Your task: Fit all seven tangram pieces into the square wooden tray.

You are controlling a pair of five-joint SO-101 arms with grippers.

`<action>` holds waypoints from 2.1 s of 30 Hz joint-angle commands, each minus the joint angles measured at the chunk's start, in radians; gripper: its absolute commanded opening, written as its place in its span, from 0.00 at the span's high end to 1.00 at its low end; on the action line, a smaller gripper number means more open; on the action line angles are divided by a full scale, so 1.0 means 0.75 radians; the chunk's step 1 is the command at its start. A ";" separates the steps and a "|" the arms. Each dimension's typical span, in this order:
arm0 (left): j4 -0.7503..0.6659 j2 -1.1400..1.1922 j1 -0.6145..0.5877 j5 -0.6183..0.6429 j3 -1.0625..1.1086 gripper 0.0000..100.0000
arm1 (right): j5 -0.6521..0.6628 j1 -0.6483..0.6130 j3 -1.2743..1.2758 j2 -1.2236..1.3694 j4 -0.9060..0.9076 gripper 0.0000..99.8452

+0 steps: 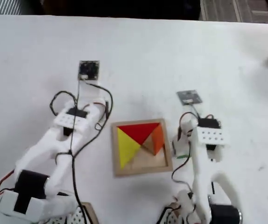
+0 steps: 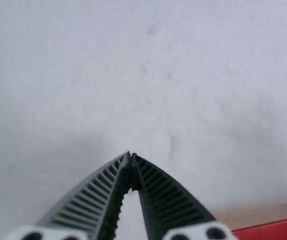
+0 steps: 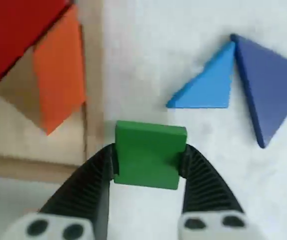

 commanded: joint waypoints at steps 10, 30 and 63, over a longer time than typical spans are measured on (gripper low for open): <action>0.004 -0.005 -0.046 -0.004 -0.102 0.98 | 0.065 -0.678 -0.018 -0.261 0.142 0.98; 0.004 -0.005 -0.015 -0.004 -0.102 0.98 | 0.233 -0.803 0.037 0.032 -0.111 0.84; 0.004 -0.005 -0.013 -0.012 -0.102 0.98 | 0.160 -0.545 0.010 0.019 0.056 0.98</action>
